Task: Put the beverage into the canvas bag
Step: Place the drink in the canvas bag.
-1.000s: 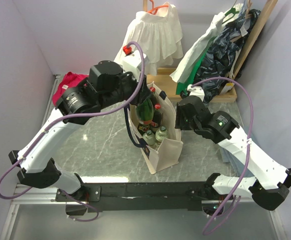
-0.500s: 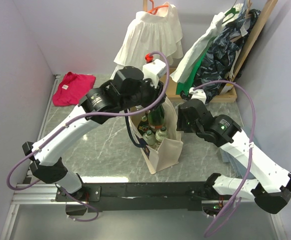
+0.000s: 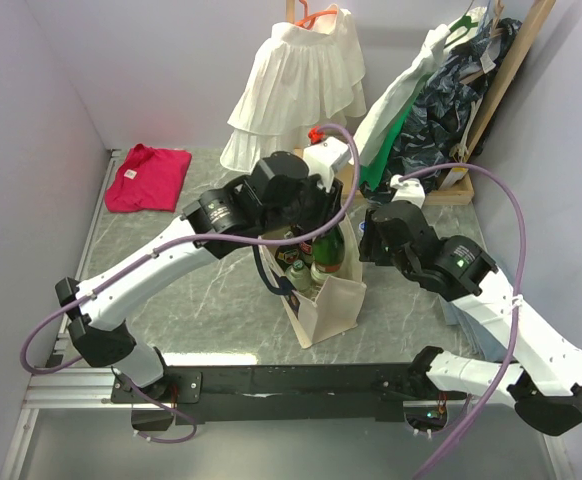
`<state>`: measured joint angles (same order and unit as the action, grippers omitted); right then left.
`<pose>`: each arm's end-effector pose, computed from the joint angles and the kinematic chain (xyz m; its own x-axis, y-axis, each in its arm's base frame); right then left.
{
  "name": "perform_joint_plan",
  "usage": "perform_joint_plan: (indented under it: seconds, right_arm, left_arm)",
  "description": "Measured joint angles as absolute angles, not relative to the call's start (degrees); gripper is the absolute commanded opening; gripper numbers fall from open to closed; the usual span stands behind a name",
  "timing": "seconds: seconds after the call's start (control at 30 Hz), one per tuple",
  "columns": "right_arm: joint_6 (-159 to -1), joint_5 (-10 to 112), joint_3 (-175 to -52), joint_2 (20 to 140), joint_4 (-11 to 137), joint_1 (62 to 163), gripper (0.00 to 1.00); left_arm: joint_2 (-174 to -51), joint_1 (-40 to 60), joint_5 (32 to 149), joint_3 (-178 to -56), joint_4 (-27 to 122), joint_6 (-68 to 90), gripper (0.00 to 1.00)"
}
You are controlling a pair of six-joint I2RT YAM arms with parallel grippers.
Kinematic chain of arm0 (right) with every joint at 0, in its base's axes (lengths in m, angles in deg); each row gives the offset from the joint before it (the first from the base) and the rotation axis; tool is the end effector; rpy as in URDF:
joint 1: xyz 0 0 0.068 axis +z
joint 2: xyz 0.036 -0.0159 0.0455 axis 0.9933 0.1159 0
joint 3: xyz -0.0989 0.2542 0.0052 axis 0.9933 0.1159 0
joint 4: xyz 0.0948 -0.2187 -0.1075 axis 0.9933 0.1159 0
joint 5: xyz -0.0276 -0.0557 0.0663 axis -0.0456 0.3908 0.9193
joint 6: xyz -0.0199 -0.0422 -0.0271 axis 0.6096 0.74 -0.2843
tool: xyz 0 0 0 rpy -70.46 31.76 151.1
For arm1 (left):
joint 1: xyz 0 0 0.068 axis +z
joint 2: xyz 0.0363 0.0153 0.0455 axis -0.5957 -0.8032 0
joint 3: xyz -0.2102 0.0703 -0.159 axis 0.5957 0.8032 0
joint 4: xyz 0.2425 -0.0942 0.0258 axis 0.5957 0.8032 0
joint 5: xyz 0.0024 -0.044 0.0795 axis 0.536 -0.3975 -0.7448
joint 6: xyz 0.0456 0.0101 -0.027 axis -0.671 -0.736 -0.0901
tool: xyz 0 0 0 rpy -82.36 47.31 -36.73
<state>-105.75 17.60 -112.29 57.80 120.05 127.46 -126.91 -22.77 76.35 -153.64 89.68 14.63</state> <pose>0.1416 0.1155 0.3914 -0.6186 0.0734 -0.7823 -0.0693 0.9867 0.1473 0.1736 -0.2854 0.4739 -0.3921 0.1411 -0.9091 0.7286 0.6508 -0.2133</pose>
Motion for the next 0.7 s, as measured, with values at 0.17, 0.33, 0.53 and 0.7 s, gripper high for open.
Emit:
perform_joint_plan:
  seconds: [0.17, 0.33, 0.53, 0.7]
  right_arm:
    - [-106.0, 16.8, -112.3, 57.1, 120.1, 127.5, 0.58]
    - [-106.6, 15.6, -112.2, 55.9, 120.3, 127.5, 0.59]
    - [-106.8, 14.7, -111.7, 55.1, 120.9, 127.5, 0.59]
    - [-107.0, 14.3, -111.7, 55.1, 121.0, 127.5, 0.59]
  left_arm:
    - [-126.9, -24.1, 75.8, -150.7, 87.6, 15.7, 0.01]
    - [-127.0, -25.1, 75.0, -147.4, 85.9, 16.6, 0.01]
    - [-127.3, -26.0, 74.0, -145.4, 84.1, 16.9, 0.01]
    - [-127.5, -26.4, 73.5, -143.7, 82.4, 17.2, 0.01]
